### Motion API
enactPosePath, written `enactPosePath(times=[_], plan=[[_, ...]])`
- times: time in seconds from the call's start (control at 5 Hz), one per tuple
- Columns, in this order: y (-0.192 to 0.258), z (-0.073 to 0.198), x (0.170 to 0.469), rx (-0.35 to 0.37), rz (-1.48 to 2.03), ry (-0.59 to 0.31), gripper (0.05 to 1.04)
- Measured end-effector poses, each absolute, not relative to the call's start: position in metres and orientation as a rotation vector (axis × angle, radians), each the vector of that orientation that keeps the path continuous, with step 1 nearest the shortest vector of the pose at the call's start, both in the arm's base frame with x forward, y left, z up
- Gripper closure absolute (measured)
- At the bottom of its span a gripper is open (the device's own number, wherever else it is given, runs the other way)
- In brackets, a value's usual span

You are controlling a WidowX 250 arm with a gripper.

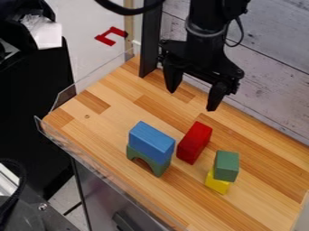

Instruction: Put the blue block on top of the red block

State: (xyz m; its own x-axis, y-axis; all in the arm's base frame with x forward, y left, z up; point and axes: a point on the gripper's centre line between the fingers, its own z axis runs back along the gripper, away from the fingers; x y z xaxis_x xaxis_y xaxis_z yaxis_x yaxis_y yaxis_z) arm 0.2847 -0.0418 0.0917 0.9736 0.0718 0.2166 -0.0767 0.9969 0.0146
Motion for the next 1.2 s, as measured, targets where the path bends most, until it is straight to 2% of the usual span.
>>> enactPosePath(times=[0.2, 0.8, 1.2], plan=[[-0.041, 0.083, 0.28, 0.03, 0.079, -0.185, 0.083], [-0.016, 0.074, 0.258, 0.09, 0.47, -0.075, 0.083], [-0.003, 0.059, 0.255, 0.117, 0.723, -0.041, 0.083]])
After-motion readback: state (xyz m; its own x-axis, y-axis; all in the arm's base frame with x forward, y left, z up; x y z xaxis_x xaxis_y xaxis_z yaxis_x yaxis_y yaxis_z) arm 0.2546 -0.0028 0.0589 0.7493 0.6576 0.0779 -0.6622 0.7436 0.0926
